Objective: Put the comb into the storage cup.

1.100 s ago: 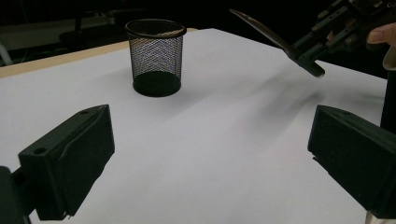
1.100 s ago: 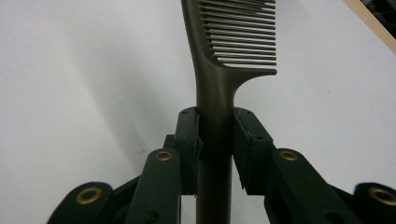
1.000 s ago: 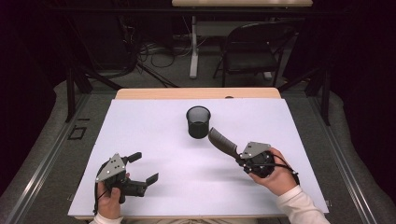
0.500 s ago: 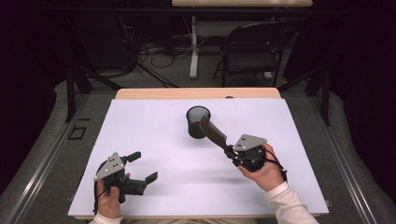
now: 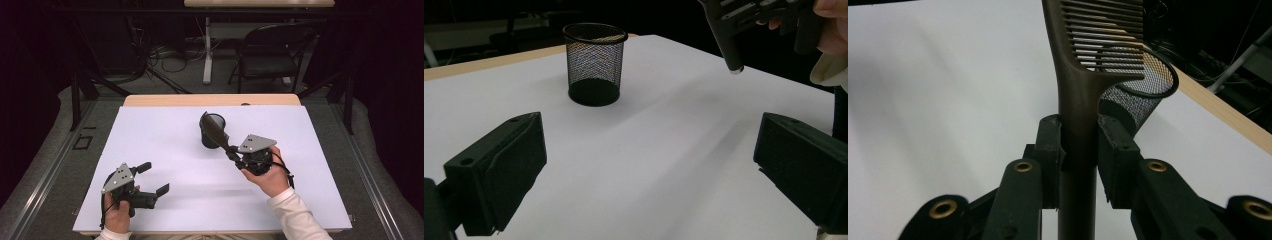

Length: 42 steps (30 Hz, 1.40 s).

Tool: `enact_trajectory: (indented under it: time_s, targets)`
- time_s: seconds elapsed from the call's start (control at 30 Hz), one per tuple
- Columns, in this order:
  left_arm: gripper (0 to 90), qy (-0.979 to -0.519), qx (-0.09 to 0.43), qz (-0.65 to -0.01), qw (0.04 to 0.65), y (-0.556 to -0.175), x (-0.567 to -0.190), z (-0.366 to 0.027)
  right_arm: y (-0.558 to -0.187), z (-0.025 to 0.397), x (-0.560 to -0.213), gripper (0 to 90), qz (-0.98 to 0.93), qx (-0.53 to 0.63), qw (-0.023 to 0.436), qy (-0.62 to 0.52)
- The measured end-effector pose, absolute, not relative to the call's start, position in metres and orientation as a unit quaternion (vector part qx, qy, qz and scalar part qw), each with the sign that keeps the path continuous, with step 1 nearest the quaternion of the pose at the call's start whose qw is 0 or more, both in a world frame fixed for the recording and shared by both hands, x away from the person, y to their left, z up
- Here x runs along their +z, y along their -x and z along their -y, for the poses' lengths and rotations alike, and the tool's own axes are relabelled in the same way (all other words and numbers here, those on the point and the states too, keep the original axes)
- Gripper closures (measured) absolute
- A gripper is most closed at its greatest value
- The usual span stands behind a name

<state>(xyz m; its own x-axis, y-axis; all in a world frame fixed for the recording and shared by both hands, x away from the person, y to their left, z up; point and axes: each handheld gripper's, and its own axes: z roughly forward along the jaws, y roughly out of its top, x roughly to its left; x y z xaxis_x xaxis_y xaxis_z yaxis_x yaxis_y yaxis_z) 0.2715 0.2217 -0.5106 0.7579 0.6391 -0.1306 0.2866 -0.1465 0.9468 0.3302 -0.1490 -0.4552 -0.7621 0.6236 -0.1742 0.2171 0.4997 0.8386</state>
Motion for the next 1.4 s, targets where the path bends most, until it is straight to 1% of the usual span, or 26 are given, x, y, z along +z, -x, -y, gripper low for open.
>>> enact_trajectory:
  time_s: [0.17, 0.3, 0.43, 0.57, 0.8, 0.97, 1.2, 1.4]
  targets:
    - [0.5, -0.743, 0.148, -0.312, 0.573, -0.273, -0.511, -0.222, -0.335, 0.141, -0.452, 73.2, -0.826, 0.442, 0.241, -0.254]
    - [0.6, -0.741, 0.146, -0.325, 0.569, -0.274, -0.512, -0.221, -0.337, 0.138, -0.451, 73.2, -0.815, 0.457, 0.244, -0.258]
    - [0.6, -0.739, 0.144, -0.335, 0.566, -0.276, -0.514, -0.221, -0.336, 0.137, -0.453, 73.2, -0.805, 0.469, 0.255, -0.261]
    - [0.1, -0.735, 0.144, -0.346, 0.565, -0.277, -0.514, -0.221, -0.333, 0.135, -0.458, 73.2, -0.795, 0.475, 0.276, -0.260]
    - [0.1, -0.719, 0.131, -0.371, 0.573, -0.281, -0.510, -0.225, -0.328, 0.133, -0.463, 73.1, -0.777, 0.488, 0.296, -0.266]
    - [0.1, -0.713, 0.139, -0.385, 0.570, -0.287, -0.502, -0.223, -0.324, 0.130, -0.466, 73.2, -0.768, 0.490, 0.315, -0.266]
    - [0.4, -0.716, 0.148, -0.380, 0.567, -0.296, -0.483, -0.215, -0.321, 0.126, -0.471, 73.2, -0.765, 0.480, 0.338, -0.265]
    - [6.2, -0.712, 0.146, -0.376, 0.575, -0.304, -0.468, -0.209, -0.319, 0.124, -0.473, 73.1, -0.762, 0.476, 0.350, -0.264]
